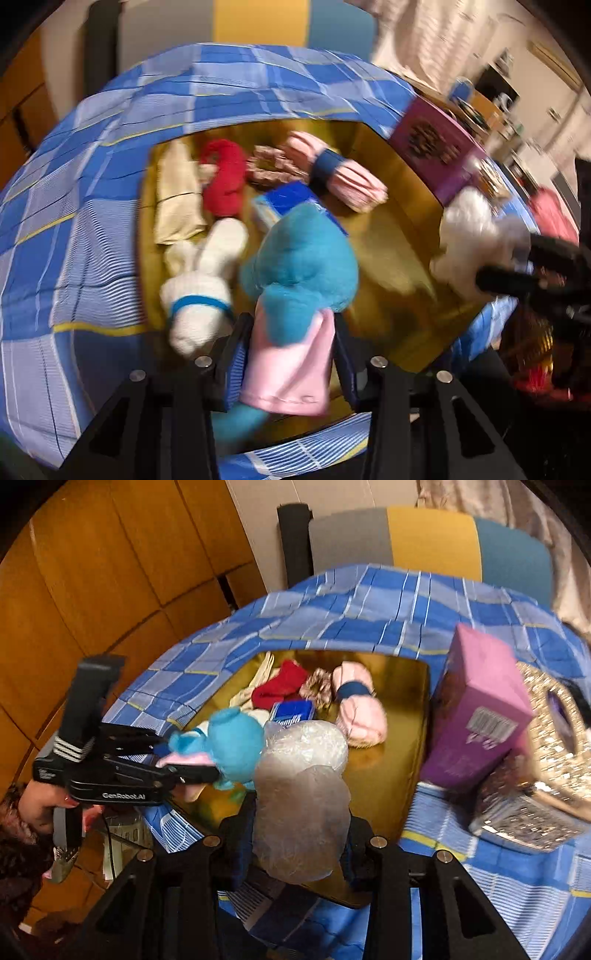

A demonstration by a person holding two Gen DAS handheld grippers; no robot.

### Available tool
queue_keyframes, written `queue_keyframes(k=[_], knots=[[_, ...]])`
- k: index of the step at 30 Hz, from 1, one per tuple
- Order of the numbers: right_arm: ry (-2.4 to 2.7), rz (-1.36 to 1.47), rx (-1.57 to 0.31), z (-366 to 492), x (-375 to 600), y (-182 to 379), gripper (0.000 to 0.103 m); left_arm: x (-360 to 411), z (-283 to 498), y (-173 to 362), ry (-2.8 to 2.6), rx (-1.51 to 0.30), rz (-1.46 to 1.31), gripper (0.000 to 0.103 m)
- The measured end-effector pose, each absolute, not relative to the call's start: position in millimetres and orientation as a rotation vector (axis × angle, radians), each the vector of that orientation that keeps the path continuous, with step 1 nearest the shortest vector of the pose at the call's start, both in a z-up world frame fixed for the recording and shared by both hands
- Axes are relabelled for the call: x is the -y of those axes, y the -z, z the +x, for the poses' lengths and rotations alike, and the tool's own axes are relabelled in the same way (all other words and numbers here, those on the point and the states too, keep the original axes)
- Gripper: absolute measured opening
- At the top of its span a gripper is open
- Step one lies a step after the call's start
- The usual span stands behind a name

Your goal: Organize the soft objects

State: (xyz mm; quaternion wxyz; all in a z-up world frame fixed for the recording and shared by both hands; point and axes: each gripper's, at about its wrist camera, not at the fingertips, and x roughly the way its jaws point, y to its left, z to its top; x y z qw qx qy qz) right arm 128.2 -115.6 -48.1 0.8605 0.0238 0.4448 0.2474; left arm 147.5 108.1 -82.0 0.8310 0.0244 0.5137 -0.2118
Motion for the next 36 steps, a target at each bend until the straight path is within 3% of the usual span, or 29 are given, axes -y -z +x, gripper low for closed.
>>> queue_keyframes(k=[6, 10, 17, 20, 27, 36], knots=[[-0.532, 0.056, -0.981, 136.9, 98.9, 57.7, 0.04, -142.3, 141.9, 69.1, 0.445, -1.023, -0.239, 0.042], [-0.517, 0.042, -1.031, 142.0, 87.7, 67.0, 0.041, -141.0, 138.0, 64.9, 0.345, -0.988, -0.191, 0.042], [-0.488, 0.054, -1.073, 153.7, 72.3, 84.6, 0.043, -152.7, 130.2, 53.5, 0.24, -0.873, -0.327, 0.042], [-0.505, 0.093, -1.088, 158.2, 69.5, 91.0, 0.048, -159.0, 126.8, 49.1, 0.2, -0.815, -0.423, 0.042], [-0.505, 0.165, -0.941, 138.3, 95.4, 59.5, 0.06, -154.9, 113.1, 41.5, 0.185, -0.739, -0.456, 0.042], [-0.479, 0.172, -0.713, 108.2, 128.7, 10.2, 0.06, -119.5, 105.9, 39.7, 0.335, -0.725, -0.499, 0.042]])
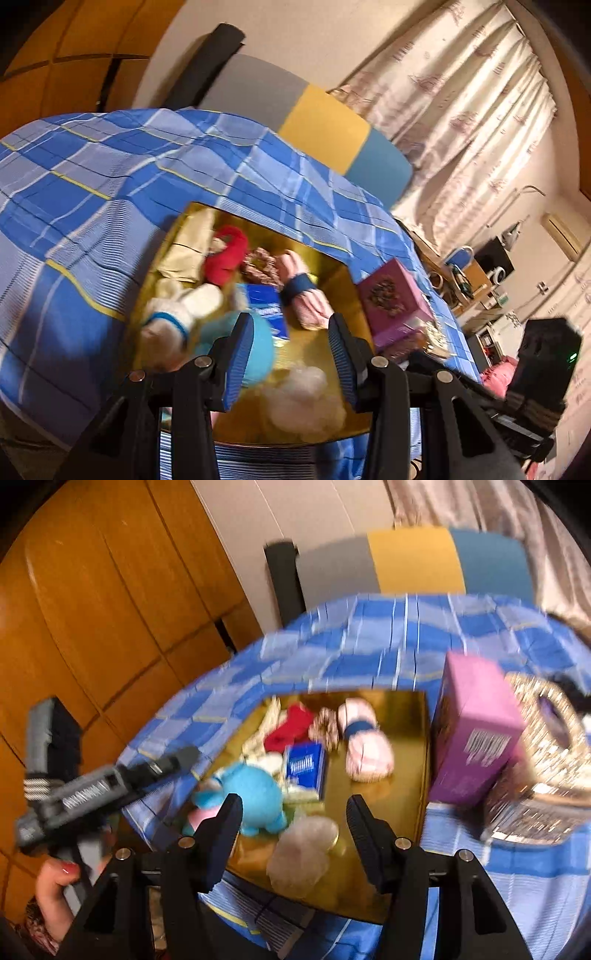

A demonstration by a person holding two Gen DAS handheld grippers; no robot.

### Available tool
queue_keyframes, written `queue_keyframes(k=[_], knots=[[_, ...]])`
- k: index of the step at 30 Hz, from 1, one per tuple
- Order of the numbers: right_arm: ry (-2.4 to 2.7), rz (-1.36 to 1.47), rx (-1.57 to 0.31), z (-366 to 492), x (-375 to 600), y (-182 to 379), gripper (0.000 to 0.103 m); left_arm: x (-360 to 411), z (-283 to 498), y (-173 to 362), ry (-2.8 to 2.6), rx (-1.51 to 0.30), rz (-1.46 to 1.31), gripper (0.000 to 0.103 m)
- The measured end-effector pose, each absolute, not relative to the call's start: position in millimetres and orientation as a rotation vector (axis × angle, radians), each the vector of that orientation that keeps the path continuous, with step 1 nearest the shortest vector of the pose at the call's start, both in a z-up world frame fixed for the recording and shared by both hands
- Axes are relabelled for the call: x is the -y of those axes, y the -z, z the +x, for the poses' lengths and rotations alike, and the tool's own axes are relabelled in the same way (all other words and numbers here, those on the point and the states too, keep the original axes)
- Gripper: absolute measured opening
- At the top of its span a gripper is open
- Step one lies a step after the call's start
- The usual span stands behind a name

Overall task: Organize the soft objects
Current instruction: 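Open both tools to drop the teal plush and bagged ball into the tray, then move the right tool to the black beaded hair tie and white sponge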

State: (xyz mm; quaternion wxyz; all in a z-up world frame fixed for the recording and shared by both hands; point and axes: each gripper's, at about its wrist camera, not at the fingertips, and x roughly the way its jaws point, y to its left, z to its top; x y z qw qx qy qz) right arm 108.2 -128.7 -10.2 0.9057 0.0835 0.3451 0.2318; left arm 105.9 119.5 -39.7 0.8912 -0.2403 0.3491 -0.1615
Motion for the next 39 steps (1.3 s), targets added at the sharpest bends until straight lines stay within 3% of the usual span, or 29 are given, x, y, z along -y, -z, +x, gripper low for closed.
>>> queue_keyframes(k=[9, 15, 16, 21, 31, 39], knots=[[-0.443, 0.205, -0.533, 86.4, 169.1, -27.5, 0.062, -79.5, 99.0, 36.1, 0.428, -0.717, -0.475, 0.042], [-0.237, 0.329, -0.439, 78.9, 248.2, -39.2, 0.065, -51.4, 97.7, 26.4, 0.504, -0.717, -0.452, 0.043], [-0.19, 0.341, -0.439, 80.8, 267.7, -38.6, 0.07, -44.6, 99.0, 23.8, 0.509, -0.719, -0.441, 0.044], [-0.041, 0.326, -0.529, 102.0, 343.8, -22.1, 0.07, -21.9, 107.2, 16.4, 0.542, -0.731, -0.44, 0.055], [0.04, 0.343, -0.735, 202.0, 492.0, 47.6, 0.07, 36.9, 128.1, -0.8, 0.586, -0.767, -0.396, 0.055], [0.14, 0.511, -0.741, 302.8, 566.0, 64.6, 0.073, 59.1, 141.5, -1.6, 0.561, -0.806, -0.374, 0.055]])
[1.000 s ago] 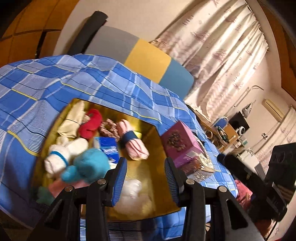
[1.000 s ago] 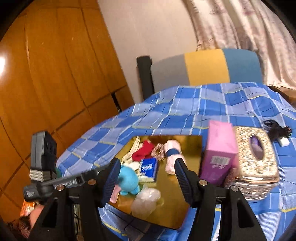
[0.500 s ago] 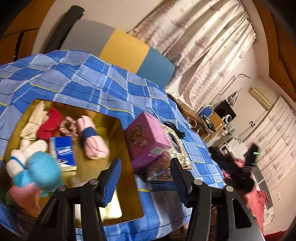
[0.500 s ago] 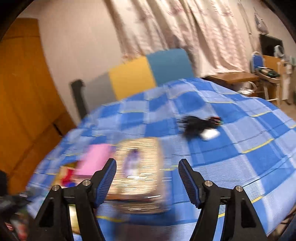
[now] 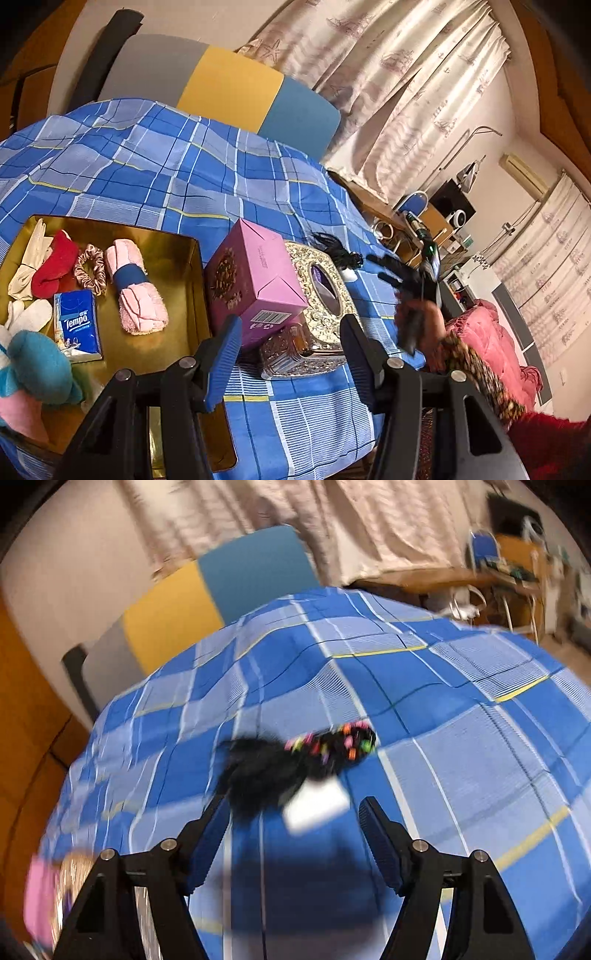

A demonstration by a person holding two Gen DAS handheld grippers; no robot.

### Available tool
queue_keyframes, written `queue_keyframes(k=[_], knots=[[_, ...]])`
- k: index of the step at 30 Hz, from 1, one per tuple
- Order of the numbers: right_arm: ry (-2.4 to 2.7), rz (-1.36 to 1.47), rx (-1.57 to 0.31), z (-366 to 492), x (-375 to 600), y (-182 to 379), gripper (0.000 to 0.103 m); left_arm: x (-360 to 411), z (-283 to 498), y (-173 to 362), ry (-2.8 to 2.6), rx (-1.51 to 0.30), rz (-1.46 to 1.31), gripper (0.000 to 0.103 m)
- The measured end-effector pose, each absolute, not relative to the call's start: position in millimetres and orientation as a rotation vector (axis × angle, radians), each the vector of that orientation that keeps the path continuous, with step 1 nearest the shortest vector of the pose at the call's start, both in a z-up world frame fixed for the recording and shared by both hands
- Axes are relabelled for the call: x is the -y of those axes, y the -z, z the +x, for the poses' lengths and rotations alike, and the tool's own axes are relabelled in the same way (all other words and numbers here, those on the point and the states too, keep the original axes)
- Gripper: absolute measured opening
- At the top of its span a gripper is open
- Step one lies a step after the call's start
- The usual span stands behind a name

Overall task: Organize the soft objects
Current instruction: 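Move the right tool to the black beaded hair tie and white sponge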

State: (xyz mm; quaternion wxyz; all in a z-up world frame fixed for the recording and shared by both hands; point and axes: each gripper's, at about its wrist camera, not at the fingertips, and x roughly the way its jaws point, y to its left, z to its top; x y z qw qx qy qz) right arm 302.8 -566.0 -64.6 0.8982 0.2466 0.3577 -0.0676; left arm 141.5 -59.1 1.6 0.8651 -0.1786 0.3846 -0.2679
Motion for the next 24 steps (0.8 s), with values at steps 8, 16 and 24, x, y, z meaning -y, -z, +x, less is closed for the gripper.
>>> queue_keyframes(k=[8, 16, 24], knots=[[0.174, 0.922, -0.727, 357.0, 621.0, 109.9, 0.074, 57.7, 155.1, -4.8, 0.509, -0.826, -0.376, 0.055], [-0.005, 0.867, -0.748, 343.5, 606.2, 97.7, 0.024, 66.5, 163.0, 0.5, 0.526, -0.844, -0.385, 0.055], [-0.215, 0.604, -0.886, 301.4, 541.0, 75.2, 0.015, 93.9, 168.6, -5.7, 0.609, -0.85, -0.376, 0.055]])
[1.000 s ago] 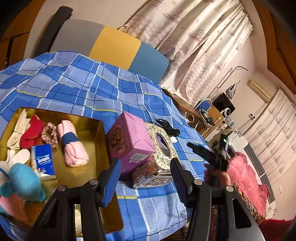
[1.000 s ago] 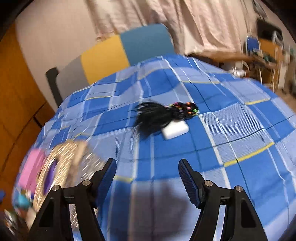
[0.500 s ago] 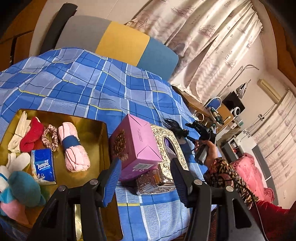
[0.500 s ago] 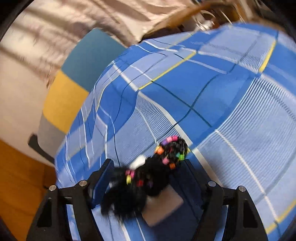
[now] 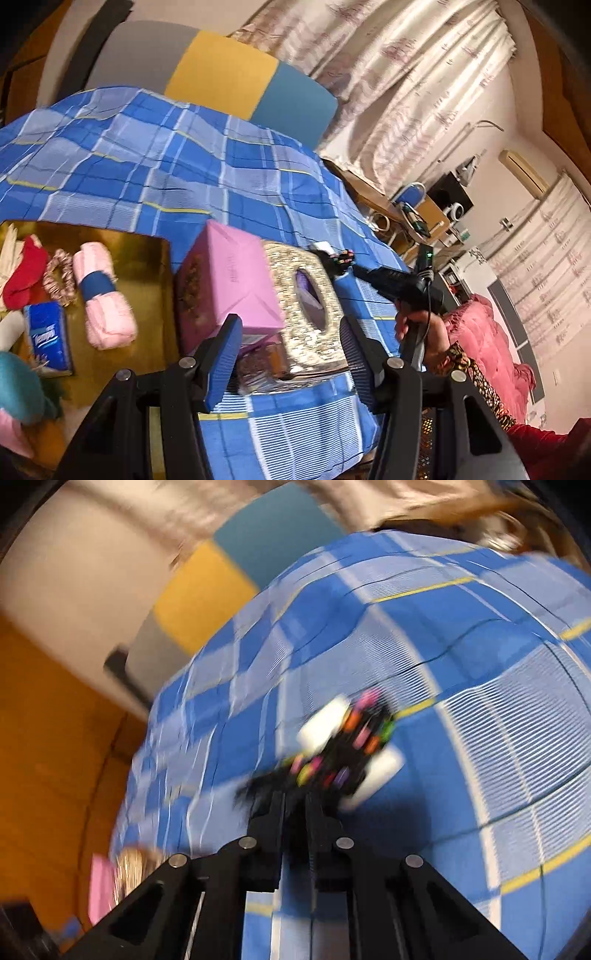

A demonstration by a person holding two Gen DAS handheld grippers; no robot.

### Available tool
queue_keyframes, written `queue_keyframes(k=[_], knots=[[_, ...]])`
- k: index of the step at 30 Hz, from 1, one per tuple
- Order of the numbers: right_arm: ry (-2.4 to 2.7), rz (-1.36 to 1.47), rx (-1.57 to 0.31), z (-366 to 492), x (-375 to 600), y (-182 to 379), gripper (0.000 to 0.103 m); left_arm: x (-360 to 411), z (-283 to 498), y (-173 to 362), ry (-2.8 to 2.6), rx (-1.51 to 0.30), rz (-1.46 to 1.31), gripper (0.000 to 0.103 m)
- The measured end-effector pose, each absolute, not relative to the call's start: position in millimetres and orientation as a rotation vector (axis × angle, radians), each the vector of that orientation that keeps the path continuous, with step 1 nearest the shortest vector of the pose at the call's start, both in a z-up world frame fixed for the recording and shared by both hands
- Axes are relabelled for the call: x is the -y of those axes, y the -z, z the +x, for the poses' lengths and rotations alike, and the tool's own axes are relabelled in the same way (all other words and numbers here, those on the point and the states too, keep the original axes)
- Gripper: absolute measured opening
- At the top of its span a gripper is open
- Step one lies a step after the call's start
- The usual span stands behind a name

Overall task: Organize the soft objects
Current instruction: 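Move the right tool to the black beaded hair tie and white sponge, then grasp the white sponge with the right tool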

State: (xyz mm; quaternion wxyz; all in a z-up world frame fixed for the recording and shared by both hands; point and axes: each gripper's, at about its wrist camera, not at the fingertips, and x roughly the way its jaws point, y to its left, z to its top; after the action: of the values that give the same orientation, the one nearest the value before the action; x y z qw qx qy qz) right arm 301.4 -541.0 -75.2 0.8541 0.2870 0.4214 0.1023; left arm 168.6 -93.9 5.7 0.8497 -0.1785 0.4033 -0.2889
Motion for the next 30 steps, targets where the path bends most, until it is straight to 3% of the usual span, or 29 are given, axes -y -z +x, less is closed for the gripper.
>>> queue_keyframes(k=[2, 4, 5, 7, 9, 14, 15, 16, 17, 19, 24, 26, 28, 30], knots=[[-0.26, 0.559, -0.955, 296.3, 525.2, 75.2, 0.016, 99.7, 165.7, -14.2, 0.629, -0.831, -0.364, 0.055], [-0.232, 0.49, -0.914, 290.9, 521.8, 65.2, 0.035, 102.8, 162.5, -20.9, 0.633, -0.809, -0.343, 0.055], [-0.198, 0.464, -0.859, 290.2, 525.9, 58.0, 0.039, 104.2, 160.8, -24.5, 0.631, -0.795, -0.327, 0.055], [-0.097, 0.454, -0.776, 299.5, 540.7, 49.2, 0.063, 106.1, 161.4, -26.3, 0.632, -0.793, -0.321, 0.055], [0.054, 0.504, -0.824, 326.7, 556.6, 56.5, 0.075, 109.0, 161.7, -27.1, 0.64, -0.8, -0.328, 0.055], [0.16, 0.643, -0.935, 377.6, 568.8, 96.1, 0.075, 112.2, 161.2, -30.9, 0.63, -0.803, -0.318, 0.055], [0.166, 0.645, -0.944, 380.9, 569.2, 100.9, 0.068, 113.0, 161.6, -31.5, 0.627, -0.805, -0.311, 0.055], [0.153, 0.629, -0.955, 382.7, 566.3, 105.0, 0.046, 113.6, 162.1, -31.9, 0.624, -0.806, -0.304, 0.055], [0.143, 0.608, -0.957, 381.0, 565.7, 105.3, 0.04, 114.1, 162.4, -32.5, 0.627, -0.803, -0.298, 0.055], [0.116, 0.559, -0.937, 368.1, 561.2, 97.8, 0.038, 114.8, 162.8, -33.0, 0.63, -0.799, -0.294, 0.055], [0.083, 0.524, -0.969, 296.7, 564.3, 77.7, 0.037, 122.6, 167.7, -26.4, 0.662, -0.813, -0.324, 0.055], [0.064, 0.5, -1.03, 273.6, 564.9, 83.6, 0.041, 129.2, 168.7, -22.8, 0.678, -0.83, -0.334, 0.055], [0.116, 0.434, -1.109, 256.7, 567.5, 90.1, 0.054, 137.2, 167.7, -19.6, 0.699, -0.847, -0.333, 0.055], [0.218, 0.358, -1.05, 246.2, 572.9, 81.4, 0.059, 142.6, 164.1, -19.4, 0.706, -0.848, -0.316, 0.055]])
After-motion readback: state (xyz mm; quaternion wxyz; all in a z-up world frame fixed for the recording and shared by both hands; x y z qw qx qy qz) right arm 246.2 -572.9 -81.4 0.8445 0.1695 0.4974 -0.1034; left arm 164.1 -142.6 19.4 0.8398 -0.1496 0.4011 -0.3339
